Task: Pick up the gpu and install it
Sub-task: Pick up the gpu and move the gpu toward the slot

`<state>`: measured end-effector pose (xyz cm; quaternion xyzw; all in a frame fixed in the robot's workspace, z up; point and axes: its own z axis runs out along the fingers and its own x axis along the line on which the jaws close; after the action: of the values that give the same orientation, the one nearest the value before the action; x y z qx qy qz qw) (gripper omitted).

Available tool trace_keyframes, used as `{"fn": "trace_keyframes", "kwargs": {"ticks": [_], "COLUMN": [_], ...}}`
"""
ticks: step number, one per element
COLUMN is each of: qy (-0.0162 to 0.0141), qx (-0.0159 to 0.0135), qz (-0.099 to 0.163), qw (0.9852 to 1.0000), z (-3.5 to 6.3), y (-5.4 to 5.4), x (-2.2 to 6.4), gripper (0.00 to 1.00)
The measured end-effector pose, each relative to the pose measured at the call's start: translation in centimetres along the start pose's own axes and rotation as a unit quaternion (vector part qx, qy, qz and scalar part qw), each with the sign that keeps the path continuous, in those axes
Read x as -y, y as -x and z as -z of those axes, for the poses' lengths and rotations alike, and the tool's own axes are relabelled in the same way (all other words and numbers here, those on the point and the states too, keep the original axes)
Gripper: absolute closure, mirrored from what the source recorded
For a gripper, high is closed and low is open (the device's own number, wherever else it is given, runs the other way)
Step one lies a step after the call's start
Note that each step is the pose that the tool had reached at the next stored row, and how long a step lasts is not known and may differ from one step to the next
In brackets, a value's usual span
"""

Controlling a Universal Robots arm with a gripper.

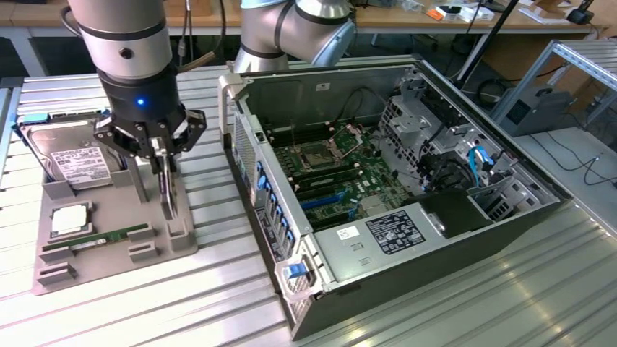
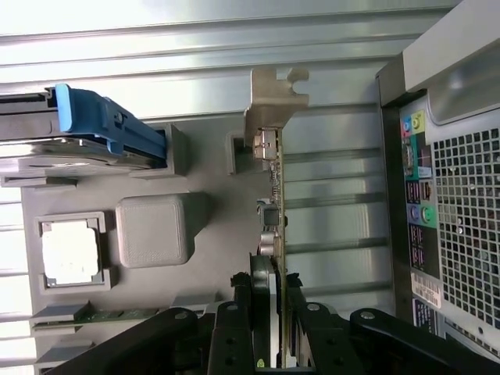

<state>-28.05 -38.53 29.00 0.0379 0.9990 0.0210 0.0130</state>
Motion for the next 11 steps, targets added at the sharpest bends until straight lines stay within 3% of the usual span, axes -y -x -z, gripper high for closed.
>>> {"fn": "trace_keyframes", "kwargs": {"ticks": [11], "qy": [0.0000], "qx": [0.0000], "qz": [0.000], "qw": [1.0000], "z": [1.06], "y": [0.03], "x": [-0.05], "gripper": [0.72]}}
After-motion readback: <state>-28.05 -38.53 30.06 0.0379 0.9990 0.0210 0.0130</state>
